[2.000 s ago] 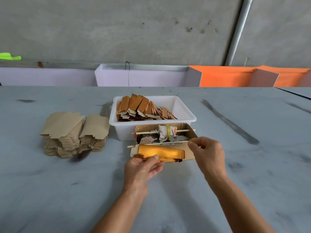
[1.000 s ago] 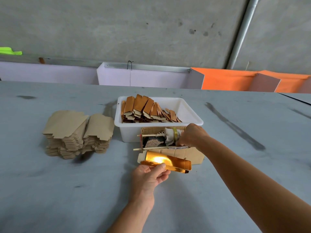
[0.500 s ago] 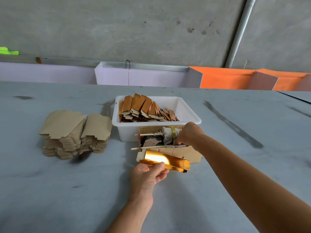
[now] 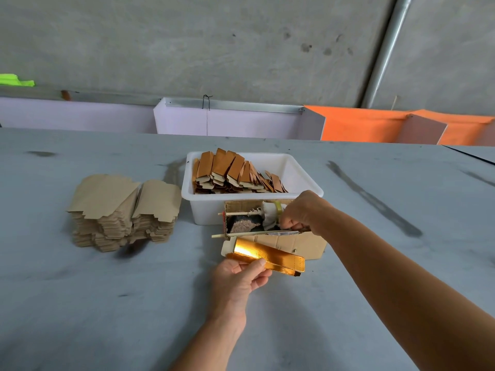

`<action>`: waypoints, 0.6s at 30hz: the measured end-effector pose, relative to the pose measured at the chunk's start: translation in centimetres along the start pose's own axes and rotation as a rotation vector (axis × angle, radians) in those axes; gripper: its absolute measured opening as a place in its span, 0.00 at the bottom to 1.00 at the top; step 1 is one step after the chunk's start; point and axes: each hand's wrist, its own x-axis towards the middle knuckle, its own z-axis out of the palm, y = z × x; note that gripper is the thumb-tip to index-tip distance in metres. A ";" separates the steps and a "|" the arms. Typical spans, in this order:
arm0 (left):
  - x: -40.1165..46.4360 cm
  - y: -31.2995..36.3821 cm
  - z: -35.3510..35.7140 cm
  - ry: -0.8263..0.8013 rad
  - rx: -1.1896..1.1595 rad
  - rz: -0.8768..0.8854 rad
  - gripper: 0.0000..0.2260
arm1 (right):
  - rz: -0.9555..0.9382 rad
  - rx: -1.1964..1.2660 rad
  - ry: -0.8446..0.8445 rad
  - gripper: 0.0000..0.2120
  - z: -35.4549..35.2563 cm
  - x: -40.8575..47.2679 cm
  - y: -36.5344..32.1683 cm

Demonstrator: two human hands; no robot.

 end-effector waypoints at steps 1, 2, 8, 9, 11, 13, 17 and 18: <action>0.0 0.0 0.0 -0.001 0.001 0.003 0.03 | 0.000 -0.014 0.005 0.12 0.0 0.0 0.0; 0.0 0.0 0.0 -0.001 0.000 0.005 0.03 | -0.001 -0.025 0.010 0.11 -0.1 0.0 0.0; 0.0 -0.3 0.2 -0.006 -0.009 0.021 0.02 | -0.009 -0.085 0.073 0.10 -0.3 0.1 0.2; 0.1 -0.3 0.2 -0.009 -0.014 0.026 0.02 | -0.019 -0.107 0.100 0.11 -0.3 0.1 0.2; 0.2 -0.4 0.4 -0.002 -0.030 0.033 0.03 | -0.036 -0.125 0.128 0.12 -0.3 -0.1 0.1; 0.3 -0.5 0.6 0.016 -0.056 0.032 0.03 | -0.051 -0.113 0.131 0.14 -0.1 -0.1 0.1; 0.7 -0.6 1.2 0.041 -0.081 0.039 0.05 | -0.072 -0.062 0.162 0.14 0.1 0.1 0.2; 0.7 -0.6 1.4 0.051 -0.081 0.047 0.05 | -0.076 -0.045 0.166 0.13 0.1 0.1 0.3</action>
